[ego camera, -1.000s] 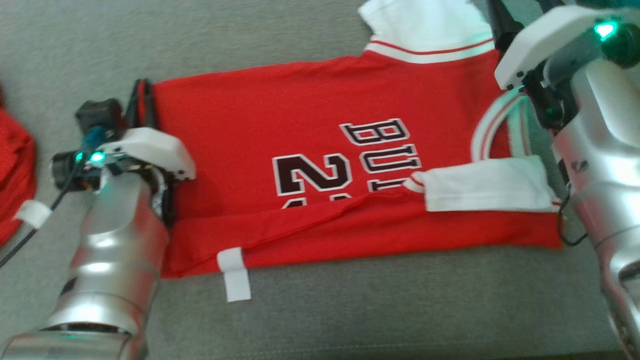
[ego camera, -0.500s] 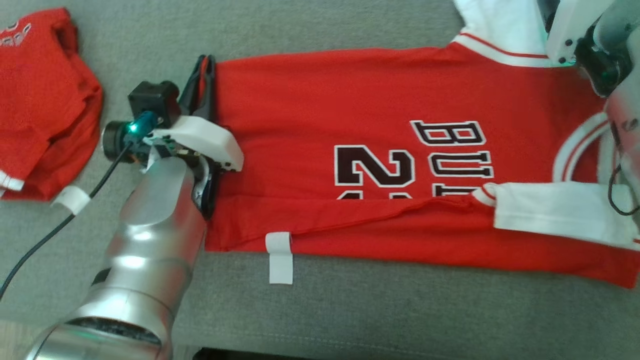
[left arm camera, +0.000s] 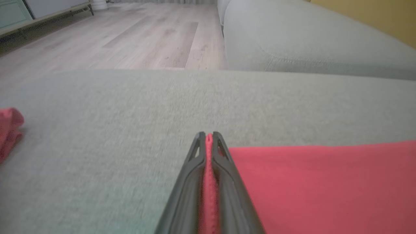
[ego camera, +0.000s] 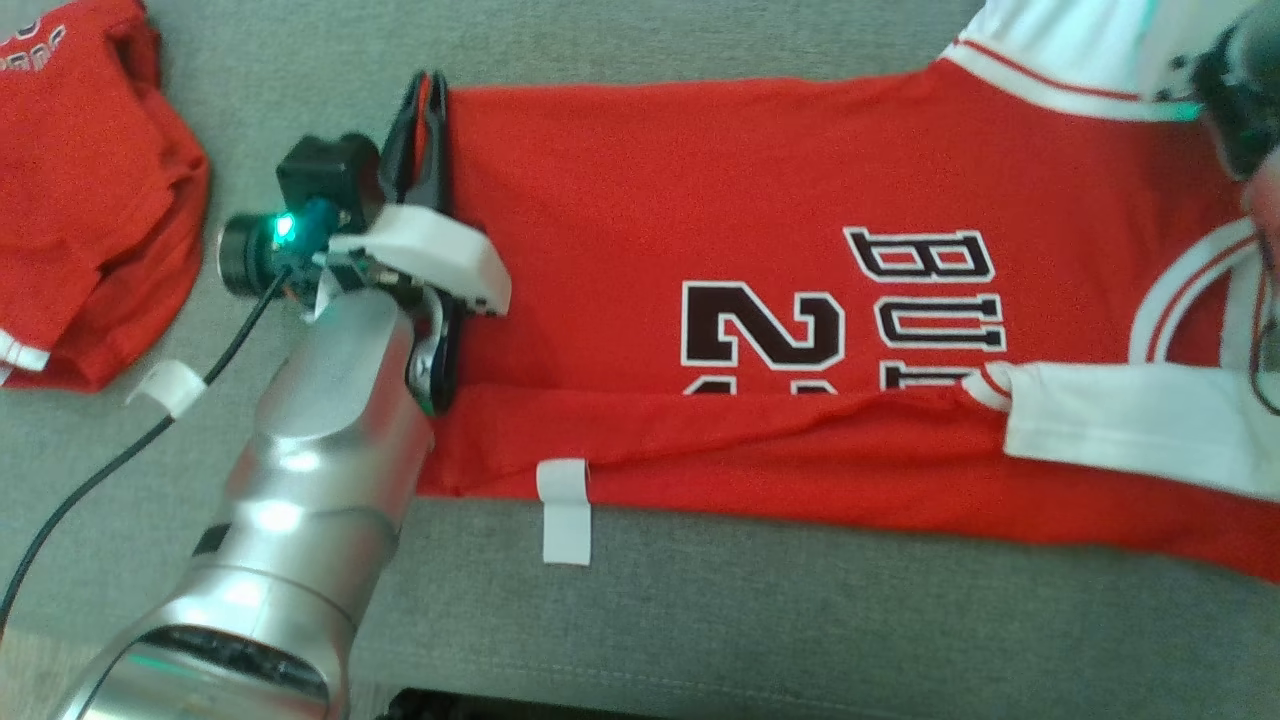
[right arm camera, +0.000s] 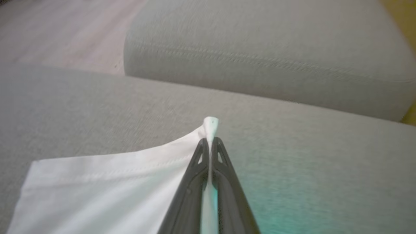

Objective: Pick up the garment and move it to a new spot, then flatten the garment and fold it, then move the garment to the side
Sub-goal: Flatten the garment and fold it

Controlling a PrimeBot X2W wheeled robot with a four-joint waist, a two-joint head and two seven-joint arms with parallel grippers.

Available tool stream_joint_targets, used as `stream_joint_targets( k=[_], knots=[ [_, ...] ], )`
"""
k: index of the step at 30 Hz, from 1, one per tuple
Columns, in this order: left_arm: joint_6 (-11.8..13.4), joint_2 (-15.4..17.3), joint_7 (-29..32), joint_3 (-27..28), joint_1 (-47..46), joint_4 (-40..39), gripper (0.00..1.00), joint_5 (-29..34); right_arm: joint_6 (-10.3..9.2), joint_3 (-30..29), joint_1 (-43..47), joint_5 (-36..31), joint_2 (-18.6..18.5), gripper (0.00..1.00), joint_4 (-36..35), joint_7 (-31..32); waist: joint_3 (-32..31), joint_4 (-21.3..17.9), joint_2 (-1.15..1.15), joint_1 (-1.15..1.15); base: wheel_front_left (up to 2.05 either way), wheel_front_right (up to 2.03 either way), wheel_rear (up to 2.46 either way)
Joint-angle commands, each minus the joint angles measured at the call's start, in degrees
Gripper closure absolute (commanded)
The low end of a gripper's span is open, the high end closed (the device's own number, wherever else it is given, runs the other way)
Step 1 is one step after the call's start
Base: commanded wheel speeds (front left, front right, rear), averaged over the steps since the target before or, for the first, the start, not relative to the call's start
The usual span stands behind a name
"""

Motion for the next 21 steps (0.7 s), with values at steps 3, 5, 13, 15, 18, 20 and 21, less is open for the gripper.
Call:
stream_joint_targets(
  k=[3, 5, 13, 15, 18, 20, 21],
  knots=[
    [1.18, 2.09, -0.15, 3.43, -0.39, -5.27, 1.00, 2.20, 0.20, -2.21, -1.07, -0.89, -0.60, 1.00, -0.70, -6.87, -0.77, -1.18, 0.00, -0.01, 0.00, 0.00, 0.00],
    [1.36, 2.50, -0.15, 4.91, 0.60, -8.33, 1.00, 3.84, 0.20, -3.44, -1.00, -1.33, -0.10, 1.00, -0.21, -10.81, -1.58, -2.14, 0.00, -0.01, 0.00, 0.00, 0.00],
    [0.36, 5.26, -0.15, 11.40, 5.55, -14.47, 1.00, 9.16, 0.20, -5.76, 2.63, 1.73, 3.56, 1.00, -1.50, -17.85, -5.52, -7.87, 0.00, -0.01, 0.00, 0.00, 0.00],
    [0.11, 5.74, -0.15, 12.57, 7.42, -15.53, 1.00, 10.51, 0.20, -5.55, 4.91, 3.34, 4.26, 1.00, -3.42, -18.46, -7.05, -9.16, 0.00, -0.01, 0.00, 0.00, 0.00],
    [-0.09, 6.06, -0.15, 14.46, 10.90, -17.91, 1.00, 12.22, 0.20, -4.49, 9.64, 6.38, 4.91, 1.00, -7.68, -18.90, -8.92, -10.94, 0.00, -0.01, 0.00, 0.00, 0.00],
    [-0.22, 5.92, -0.15, 15.66, 13.56, -19.54, 1.00, 13.19, 0.20, -3.63, 13.77, 9.05, 4.89, 1.00, -11.25, -19.03, -10.27, -11.70, 0.00, -0.01, 0.00, 0.00, 0.00],
    [-0.27, 5.85, -0.15, 16.29, 14.86, -20.32, 1.00, 13.63, 0.20, -3.00, 15.93, 10.24, 4.76, 1.00, -13.21, -19.07, -10.82, -12.12, 0.00, -0.01, 0.00, 0.00, 0.00]
  ],
)
